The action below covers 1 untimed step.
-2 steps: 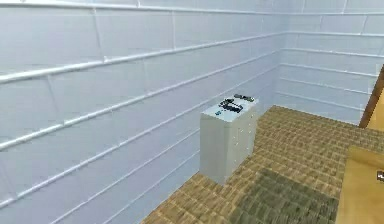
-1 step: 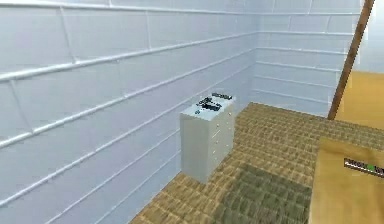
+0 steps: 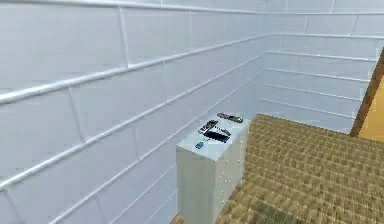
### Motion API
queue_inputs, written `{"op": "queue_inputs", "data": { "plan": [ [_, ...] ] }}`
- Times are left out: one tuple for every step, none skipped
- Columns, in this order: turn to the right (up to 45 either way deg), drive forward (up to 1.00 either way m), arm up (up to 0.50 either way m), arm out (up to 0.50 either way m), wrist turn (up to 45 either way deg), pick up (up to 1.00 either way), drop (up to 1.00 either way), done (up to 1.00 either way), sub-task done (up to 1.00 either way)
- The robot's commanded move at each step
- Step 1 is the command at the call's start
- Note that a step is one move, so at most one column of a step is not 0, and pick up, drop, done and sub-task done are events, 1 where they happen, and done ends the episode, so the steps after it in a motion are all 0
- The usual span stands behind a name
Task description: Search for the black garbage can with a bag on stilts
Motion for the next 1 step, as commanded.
{"op": "queue_inputs", "data": {
  "plan": [
    [45.0,0.0,0.0,0.0,0.0,0.0,0.0,0.0,0.0]
  ]
}}
